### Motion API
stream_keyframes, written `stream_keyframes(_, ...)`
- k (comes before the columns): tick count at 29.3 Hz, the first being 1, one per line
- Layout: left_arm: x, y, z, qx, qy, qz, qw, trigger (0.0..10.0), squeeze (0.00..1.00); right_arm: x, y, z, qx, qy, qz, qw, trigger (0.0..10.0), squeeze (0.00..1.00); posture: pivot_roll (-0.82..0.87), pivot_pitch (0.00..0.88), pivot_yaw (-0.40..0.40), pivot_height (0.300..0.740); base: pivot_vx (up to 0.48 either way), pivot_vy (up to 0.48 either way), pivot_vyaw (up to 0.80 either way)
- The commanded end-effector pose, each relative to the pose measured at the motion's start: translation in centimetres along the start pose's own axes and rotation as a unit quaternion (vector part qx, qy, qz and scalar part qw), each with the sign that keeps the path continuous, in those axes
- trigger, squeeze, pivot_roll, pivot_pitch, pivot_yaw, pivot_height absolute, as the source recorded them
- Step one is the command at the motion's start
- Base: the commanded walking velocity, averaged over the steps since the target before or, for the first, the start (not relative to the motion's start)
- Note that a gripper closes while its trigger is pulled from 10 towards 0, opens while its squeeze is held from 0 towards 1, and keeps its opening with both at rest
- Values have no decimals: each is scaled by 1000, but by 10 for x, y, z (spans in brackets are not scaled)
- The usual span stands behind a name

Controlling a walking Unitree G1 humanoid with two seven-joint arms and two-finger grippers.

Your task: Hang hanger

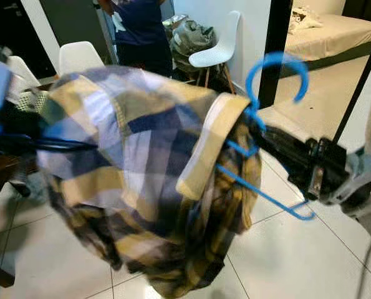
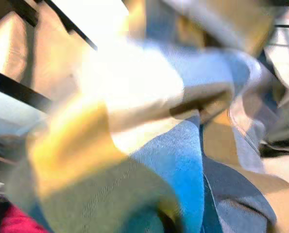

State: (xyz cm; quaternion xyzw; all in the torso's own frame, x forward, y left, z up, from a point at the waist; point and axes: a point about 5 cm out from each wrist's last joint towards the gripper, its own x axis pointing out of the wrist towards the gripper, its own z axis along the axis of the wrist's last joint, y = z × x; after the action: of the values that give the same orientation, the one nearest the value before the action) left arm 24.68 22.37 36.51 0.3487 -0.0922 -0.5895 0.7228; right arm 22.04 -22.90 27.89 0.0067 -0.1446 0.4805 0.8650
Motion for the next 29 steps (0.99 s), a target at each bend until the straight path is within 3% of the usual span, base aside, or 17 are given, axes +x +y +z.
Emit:
stream_keyframes(1,-12,4,15,14,-1,-11,1000,10000,0,1,4,-5,-2,21,14,1000,10000,0,-16,0,75,740,0,0,0)
stream_keyframes(8,-24,16,29,13,-14,-32,999,10000,0,2,12,-17,15,22,33,999,10000,0,1,0,84,740,0,0,0)
stream_keyframes(12,-29,20,20,-14,9,-46,999,10000,0,0,34,-8,47,-64,107,991,10000,0,4,0,103,740,0,0,0)
stream_keyframes(15,-29,21,19,-16,10,-47,999,10000,0,0,36,-7,49,-77,115,989,10000,0,4,0,103,740,0,0,0)
stream_keyframes(17,-29,21,18,-19,9,-47,999,10000,0,2,35,-5,51,-95,108,988,10000,0,-1,0,111,740,0,0,0)
stream_keyframes(21,-26,16,10,-38,5,-57,998,10000,0,19,24,5,73,-203,37,976,10000,0,-4,0,117,740,0,0,0)
stream_keyframes(27,-25,15,8,-45,-2,-64,997,10000,0,33,21,-7,79,-179,-2,981,10000,0,-8,0,114,740,0,0,0)
stream_keyframes(29,-25,15,8,-46,-7,-68,997,10000,0,38,14,-7,127,-224,-25,966,10000,0,-8,0,110,740,0,0,0)
